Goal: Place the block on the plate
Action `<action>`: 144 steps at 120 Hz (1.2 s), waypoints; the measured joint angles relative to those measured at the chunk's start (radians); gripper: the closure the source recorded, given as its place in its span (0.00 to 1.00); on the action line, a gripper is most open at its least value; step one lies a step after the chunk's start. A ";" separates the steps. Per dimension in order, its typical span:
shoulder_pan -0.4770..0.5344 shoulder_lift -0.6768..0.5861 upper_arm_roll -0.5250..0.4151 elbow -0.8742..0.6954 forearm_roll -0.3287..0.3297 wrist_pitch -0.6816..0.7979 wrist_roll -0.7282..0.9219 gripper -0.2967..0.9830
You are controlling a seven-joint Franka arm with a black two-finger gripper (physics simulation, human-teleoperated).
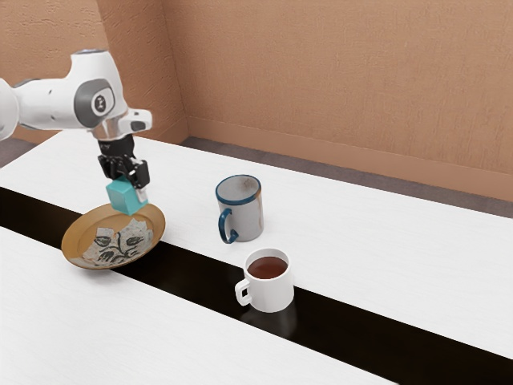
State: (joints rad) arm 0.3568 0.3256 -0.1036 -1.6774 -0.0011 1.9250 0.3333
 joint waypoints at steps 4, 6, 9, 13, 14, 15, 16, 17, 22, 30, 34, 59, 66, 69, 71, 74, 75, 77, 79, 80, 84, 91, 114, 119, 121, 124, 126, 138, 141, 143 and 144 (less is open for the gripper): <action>0.000 0.007 0.002 -0.001 -0.003 0.005 0.003 0.52; 0.000 0.014 0.003 -0.001 -0.004 0.009 0.004 0.52; 0.000 0.025 0.004 -0.001 -0.006 0.015 0.006 0.52; 0.000 0.037 0.005 -0.001 -0.009 0.023 0.008 0.52; 0.000 0.039 0.005 -0.001 -0.010 0.024 0.009 0.52; 0.000 0.042 0.005 -0.001 -0.010 0.026 0.010 0.52; -0.001 0.044 0.005 -0.001 -0.011 0.027 0.010 0.52; -0.001 0.048 0.005 -0.001 -0.012 0.030 0.011 0.52; -0.001 0.063 0.006 -0.001 -0.014 0.039 0.014 0.52; -0.002 0.077 0.005 0.000 -0.016 0.053 0.019 0.52; -0.001 0.080 0.006 0.000 -0.017 0.061 0.022 0.52; 0.007 0.067 0.022 -0.040 -0.025 0.087 0.037 0.53; 0.008 0.067 0.033 -0.040 -0.025 0.091 0.040 0.53; 0.009 0.068 0.037 -0.039 -0.025 0.092 0.042 0.53; 0.009 0.069 0.038 -0.039 -0.026 0.093 0.043 0.53; 0.010 0.070 0.039 -0.038 -0.026 0.094 0.044 0.53; 0.010 0.071 0.040 -0.038 -0.026 0.094 0.045 0.53; 0.010 0.072 0.040 -0.037 -0.026 0.095 0.046 0.53; 0.011 0.074 0.041 -0.036 -0.026 0.095 0.047 0.53; 0.012 0.075 0.041 -0.035 -0.026 0.096 0.048 0.53; 0.018 0.078 0.041 -0.034 -0.026 0.097 0.051 0.53; 0.036 0.081 0.044 -0.033 -0.027 0.098 0.056 0.53; 0.050 0.092 0.063 -0.034 -0.030 0.109 0.073 0.52; 0.050 0.097 0.064 -0.036 -0.032 0.114 0.075 0.52; 0.050 0.100 0.065 -0.036 -0.032 0.115 0.077 0.52; 0.050 0.103 0.068 -0.037 -0.033 0.118 0.078 0.52; 0.050 0.105 0.069 -0.037 -0.033 0.119 0.079 0.52; 0.049 0.114 0.073 -0.037 -0.039 0.125 0.085 0.52; 0.049 0.115 0.073 -0.037 -0.041 0.126 0.086 0.50; 0.048 0.115 0.074 -0.037 -0.042 0.127 0.088 0.48; 0.048 0.115 0.074 -0.037 -0.043 0.127 0.088 0.47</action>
State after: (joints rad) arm 0.4049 0.4406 -0.0299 -1.7141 -0.0439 2.0519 0.4217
